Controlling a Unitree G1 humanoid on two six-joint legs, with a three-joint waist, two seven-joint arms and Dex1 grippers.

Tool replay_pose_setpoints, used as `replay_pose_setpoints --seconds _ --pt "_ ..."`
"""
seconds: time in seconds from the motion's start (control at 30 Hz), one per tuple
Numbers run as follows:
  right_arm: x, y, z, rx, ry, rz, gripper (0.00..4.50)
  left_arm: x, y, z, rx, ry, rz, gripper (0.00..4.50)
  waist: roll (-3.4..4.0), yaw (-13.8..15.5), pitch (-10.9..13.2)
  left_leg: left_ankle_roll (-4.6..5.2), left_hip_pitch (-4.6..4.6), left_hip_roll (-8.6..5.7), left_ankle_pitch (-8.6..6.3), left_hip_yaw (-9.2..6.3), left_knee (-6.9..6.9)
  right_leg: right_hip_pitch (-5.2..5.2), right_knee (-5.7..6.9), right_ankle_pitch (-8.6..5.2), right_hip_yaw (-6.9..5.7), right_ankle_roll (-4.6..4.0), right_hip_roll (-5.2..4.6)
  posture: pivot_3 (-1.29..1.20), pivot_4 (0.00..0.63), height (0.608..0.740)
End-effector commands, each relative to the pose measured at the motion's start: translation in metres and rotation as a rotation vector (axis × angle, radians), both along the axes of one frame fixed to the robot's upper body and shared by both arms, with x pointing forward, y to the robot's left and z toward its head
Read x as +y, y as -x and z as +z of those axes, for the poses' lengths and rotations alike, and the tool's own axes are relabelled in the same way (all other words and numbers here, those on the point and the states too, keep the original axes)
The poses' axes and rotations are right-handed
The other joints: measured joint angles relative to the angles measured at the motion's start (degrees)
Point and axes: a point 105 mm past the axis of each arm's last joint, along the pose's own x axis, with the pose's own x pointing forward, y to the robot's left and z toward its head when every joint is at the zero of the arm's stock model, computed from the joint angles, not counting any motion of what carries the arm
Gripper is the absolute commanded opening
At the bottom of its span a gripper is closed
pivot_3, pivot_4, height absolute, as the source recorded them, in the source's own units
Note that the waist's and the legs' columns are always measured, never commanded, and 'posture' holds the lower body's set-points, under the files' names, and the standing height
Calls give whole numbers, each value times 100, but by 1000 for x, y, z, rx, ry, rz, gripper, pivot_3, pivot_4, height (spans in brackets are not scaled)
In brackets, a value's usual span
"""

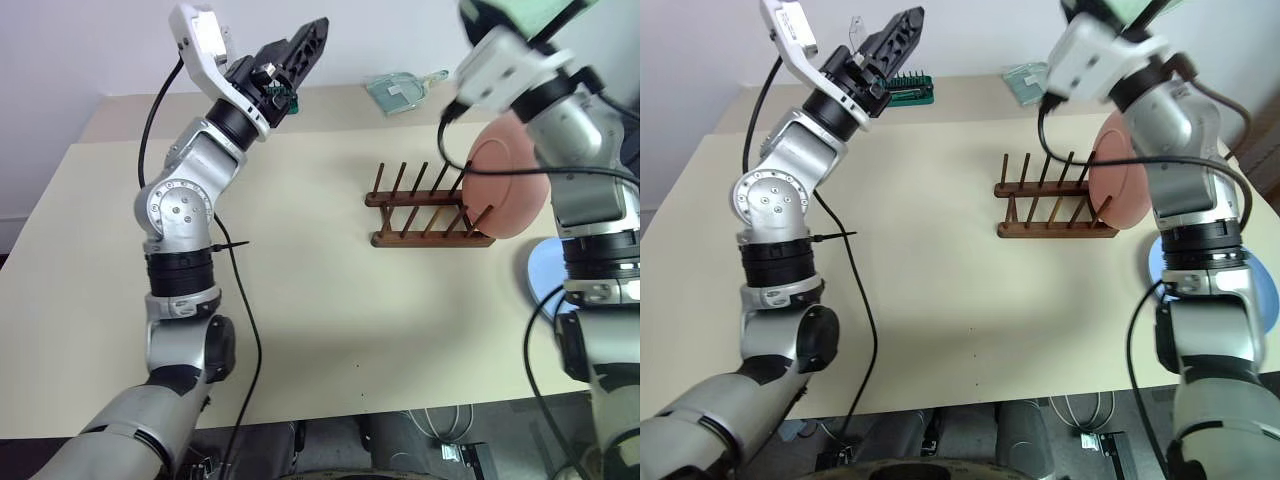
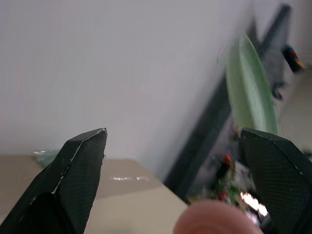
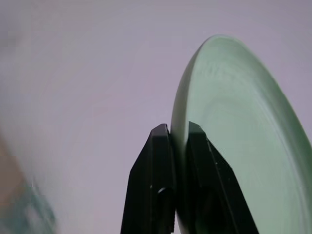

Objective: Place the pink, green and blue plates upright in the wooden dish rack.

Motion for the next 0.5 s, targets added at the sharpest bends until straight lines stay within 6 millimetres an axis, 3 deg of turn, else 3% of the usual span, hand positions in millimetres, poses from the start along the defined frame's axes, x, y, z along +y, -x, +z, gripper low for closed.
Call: replay_pose_setpoints --seconds 0.03,0.2,0.3,0.5 --pt "-6 37 41 119 -391 498 0 0 17 11 -154 -101 -97 4484 5 -17 1 0 -1 1 0 -3 0 0 0 2 -1 -1 1 0 150 740" --pt "-16 62 56 333 -632 881 0 6 26 -8 -251 -291 -164 4484 23 4 -4 2 -6 0 -1 -16 0 -1 -4 3 -9 -3 0 0 150 740" --pt "-26 67 61 412 -764 992 0 11 40 -15 -351 -370 -218 4484 34 5 -4 3 -5 0 -2 -15 -2 -2 -1 3 -8 -5 -1 0 150 740" --pt "-57 41 32 649 -1126 991 0 26 42 -24 -368 -406 -256 4484 35 17 -5 4 -7 0 -2 -12 -1 -4 -1 3 -7 -5 -4 0 150 740"
